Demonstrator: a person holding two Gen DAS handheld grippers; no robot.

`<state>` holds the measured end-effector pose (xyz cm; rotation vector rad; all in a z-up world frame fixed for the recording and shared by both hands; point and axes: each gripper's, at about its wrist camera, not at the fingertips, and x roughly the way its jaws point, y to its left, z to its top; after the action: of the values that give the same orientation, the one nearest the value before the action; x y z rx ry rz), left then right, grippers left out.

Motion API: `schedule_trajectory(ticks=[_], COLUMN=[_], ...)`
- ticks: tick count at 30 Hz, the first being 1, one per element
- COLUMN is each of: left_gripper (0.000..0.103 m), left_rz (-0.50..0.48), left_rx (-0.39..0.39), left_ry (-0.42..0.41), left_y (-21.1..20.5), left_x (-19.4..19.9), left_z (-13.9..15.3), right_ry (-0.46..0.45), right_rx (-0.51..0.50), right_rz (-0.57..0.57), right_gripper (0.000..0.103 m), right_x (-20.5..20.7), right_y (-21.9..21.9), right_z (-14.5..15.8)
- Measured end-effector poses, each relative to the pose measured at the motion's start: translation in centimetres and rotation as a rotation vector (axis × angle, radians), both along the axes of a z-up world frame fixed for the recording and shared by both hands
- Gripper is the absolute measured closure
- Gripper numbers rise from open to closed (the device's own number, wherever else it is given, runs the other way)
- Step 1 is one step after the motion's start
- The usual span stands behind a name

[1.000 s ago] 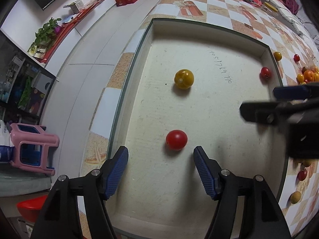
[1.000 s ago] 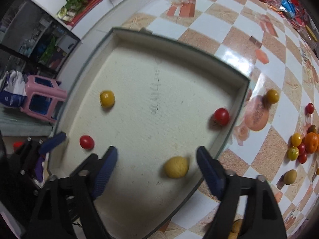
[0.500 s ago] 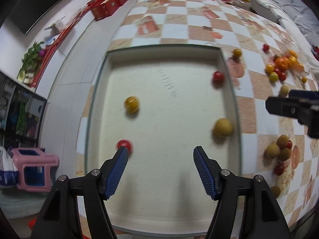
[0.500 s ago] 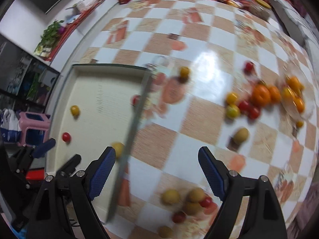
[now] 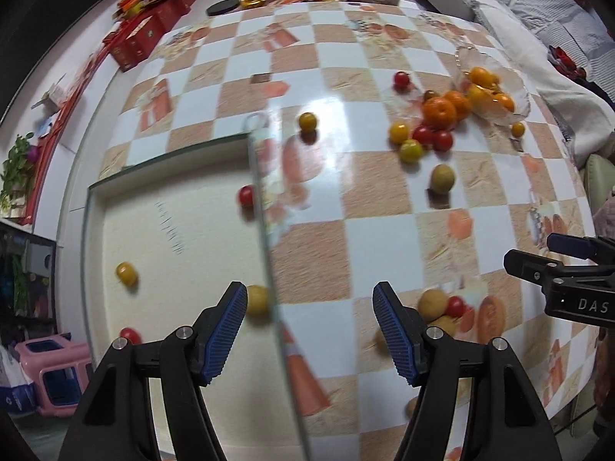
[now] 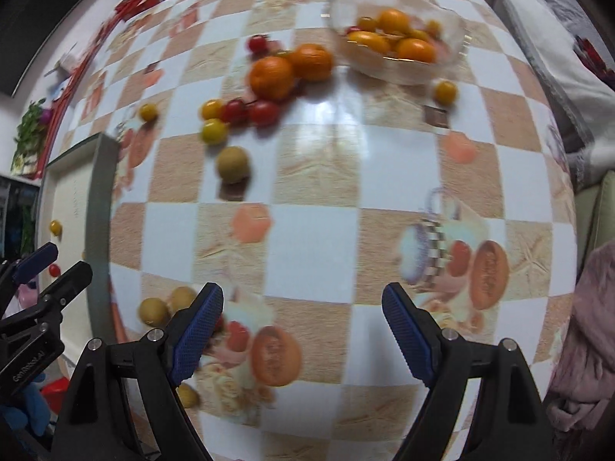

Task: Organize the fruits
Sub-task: 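Grasp a yellow cherry tomato with the right tool while the left tool grasps a greenish round fruit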

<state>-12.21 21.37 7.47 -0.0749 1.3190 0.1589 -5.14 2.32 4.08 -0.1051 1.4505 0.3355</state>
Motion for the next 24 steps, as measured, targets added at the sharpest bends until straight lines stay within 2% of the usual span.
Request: schedule_trajectory(ticks=[5,12,14,18,24], left_gripper=[0.034,0.034,0.034,0.034,0.034], left_rz=[-0.020,0.019,0.040,0.073,0.110], left_rx=[-0.016,-0.044,-0.052,-0.047,-0.040], left_ry=[0.008,0.003,0.002,-0.005,-0.018], left_y=[-3.1,-5.2,-5.7,-6.5,-7.2], left_x=[3.2,6.9,7.7,8.6,9.7], left_z=[-0.8,-2.7,-3.4,-4.5,-5.3], right_ry=[-0.035,-0.170,-0.199,-0.230,-0.269], right_rx=[0.000,-0.028,-0.032,-0.023,-0.027], right_rz=[-0.047,-0.011,0.008,0.040,0.119], right_gripper=[0.016,0.016,0.022,0.025,0.035], right_x=[2.4,7.3,8.5,10.5,11.9], right_y=[-3.0,-5.6,-6.1,-6.5,-5.3], right_z=[-0.3,-0.6,-0.8,-1.2,-2.2])
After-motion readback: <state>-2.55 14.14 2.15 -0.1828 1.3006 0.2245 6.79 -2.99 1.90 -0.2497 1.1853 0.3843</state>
